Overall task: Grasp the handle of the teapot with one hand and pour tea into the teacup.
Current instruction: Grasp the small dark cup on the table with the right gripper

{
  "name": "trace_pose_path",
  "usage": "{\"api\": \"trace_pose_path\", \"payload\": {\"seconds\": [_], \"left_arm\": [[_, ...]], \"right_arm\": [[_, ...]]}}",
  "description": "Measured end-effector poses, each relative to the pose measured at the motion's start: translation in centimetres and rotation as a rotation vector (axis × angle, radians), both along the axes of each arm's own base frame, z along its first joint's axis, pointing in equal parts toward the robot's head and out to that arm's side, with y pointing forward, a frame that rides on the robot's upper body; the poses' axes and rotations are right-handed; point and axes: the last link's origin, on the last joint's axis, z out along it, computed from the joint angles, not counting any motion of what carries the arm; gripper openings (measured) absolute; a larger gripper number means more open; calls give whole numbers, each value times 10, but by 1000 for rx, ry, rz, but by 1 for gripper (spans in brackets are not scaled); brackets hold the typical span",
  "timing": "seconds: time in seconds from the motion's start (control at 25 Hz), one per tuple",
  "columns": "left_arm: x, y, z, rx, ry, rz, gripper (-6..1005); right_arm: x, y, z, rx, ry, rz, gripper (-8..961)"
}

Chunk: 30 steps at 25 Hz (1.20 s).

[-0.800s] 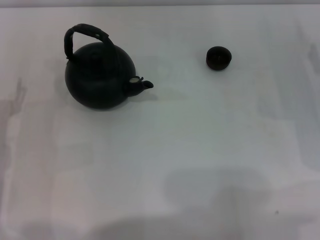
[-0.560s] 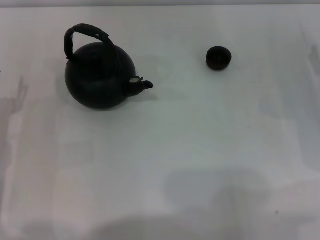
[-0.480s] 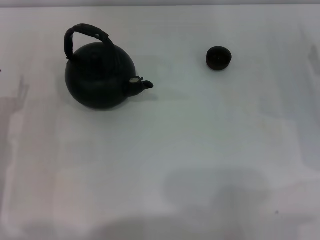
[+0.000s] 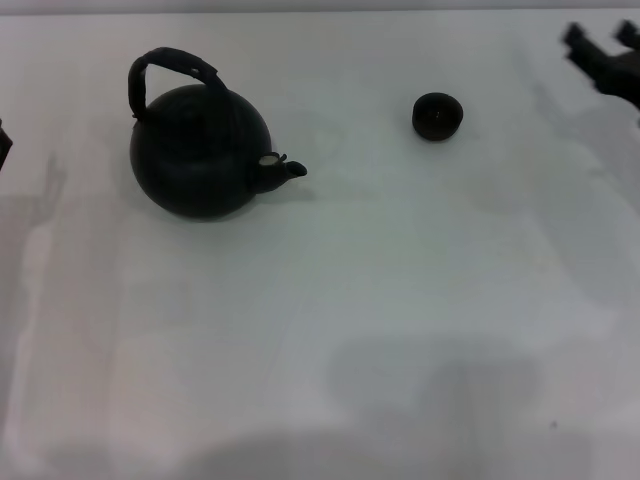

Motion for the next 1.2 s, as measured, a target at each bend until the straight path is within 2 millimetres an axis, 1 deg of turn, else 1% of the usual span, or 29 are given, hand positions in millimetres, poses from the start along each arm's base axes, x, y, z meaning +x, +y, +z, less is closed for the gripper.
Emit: {"api": "trace_pose_path", "payload": {"seconds": [0.04, 0.08, 0.12, 0.32, 0.6, 0.72, 0.88, 0.92, 0.96, 1.08, 1.2], "left_arm": [[0, 0, 0, 0, -3, 0, 887], [0, 0, 0, 0, -7, -1, 887], [0, 0, 0, 0, -14, -1, 887], [4, 4, -1, -7, -35, -17, 888], [13, 14, -4, -19, -34, -52, 887], [15, 16, -4, -21, -35, -60, 888], [16, 17, -4, -21, -35, -62, 887], [16, 17, -5, -21, -37, -63, 887], [17, 17, -5, -21, -40, -64, 887], [18, 17, -6, -20, -48, -66, 888], [19, 17, -6, -20, -52, -67, 888]], "right_arm": [[0, 0, 0, 0, 0, 0, 826], [-16, 10, -3, -101, -31, 86, 826], [-20, 12, -4, -125, -39, 102, 826], [-51, 27, -18, -319, -142, 235, 826], [-87, 37, -38, -465, -243, 349, 824], [-100, 46, -46, -514, -310, 361, 821], [-116, 58, -55, -531, -406, 337, 818], [-124, 64, -61, -533, -450, 328, 818], [-124, 64, -61, -533, -450, 328, 817], [-130, 69, -70, -539, -512, 304, 815], [-130, 72, -78, -546, -567, 271, 813]]}}
